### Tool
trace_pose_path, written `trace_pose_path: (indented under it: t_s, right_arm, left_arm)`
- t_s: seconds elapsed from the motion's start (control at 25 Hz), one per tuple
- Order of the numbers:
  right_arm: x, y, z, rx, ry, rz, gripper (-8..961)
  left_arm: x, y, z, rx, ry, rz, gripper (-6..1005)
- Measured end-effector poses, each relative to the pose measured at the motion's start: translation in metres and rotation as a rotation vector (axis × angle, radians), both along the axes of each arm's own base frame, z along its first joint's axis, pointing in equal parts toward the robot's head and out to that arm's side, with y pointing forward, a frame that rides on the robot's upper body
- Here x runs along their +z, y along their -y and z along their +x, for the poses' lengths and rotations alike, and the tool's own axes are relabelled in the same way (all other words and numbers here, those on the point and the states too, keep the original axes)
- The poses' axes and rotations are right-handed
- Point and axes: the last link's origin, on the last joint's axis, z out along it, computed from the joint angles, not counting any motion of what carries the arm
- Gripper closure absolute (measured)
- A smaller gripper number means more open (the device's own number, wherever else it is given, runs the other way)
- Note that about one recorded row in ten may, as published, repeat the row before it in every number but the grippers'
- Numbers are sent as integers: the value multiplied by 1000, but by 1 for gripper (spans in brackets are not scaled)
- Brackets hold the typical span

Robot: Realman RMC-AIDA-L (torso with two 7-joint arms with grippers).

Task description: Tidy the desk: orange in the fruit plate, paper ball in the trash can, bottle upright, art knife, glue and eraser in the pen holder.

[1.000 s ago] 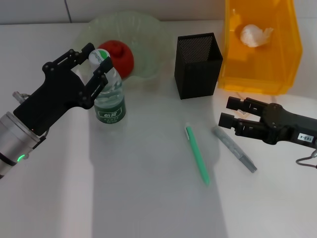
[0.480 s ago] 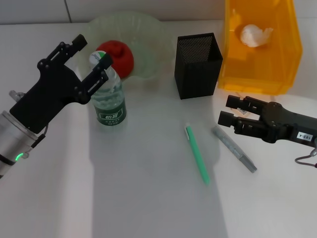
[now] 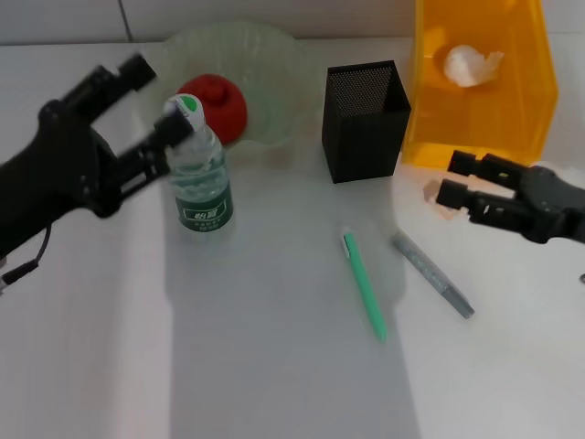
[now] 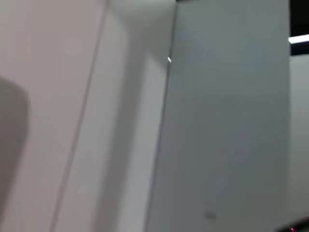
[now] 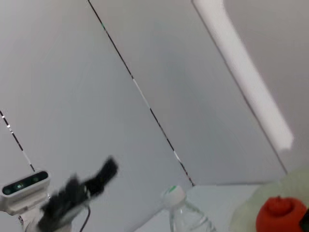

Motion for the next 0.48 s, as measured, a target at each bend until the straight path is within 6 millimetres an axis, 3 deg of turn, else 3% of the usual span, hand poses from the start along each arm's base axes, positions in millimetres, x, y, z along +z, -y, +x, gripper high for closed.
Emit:
trace_pose_path:
  t_s: [0.08, 0.12, 0.16, 0.28, 0.32, 0.44, 0.48]
  right_arm:
    - [30, 0, 2, 8, 14, 20, 104]
    - [30, 0, 2, 8, 14, 20, 104]
    - [44, -1, 1, 4, 35, 28, 104]
    - [88, -6, -13, -54, 150, 21, 105]
    - [88, -6, -13, -54, 150, 21, 105]
    - [113, -8, -38, -109, 314, -18, 105]
    - [118, -10, -57, -136, 436, -58, 105]
  left_arm:
    - [2, 3, -2, -35, -76, -86, 265]
    - [2, 3, -2, -35, -76, -86, 266]
    - [1, 7, -4, -57, -122, -135, 267]
    - [-3, 14, -8, -76, -207, -235, 270]
    - [-4, 15, -10, -73, -223, -256, 271]
    - [-9, 16, -12, -62, -261, -306, 271]
    - [-11, 16, -12, -60, -267, -313, 271]
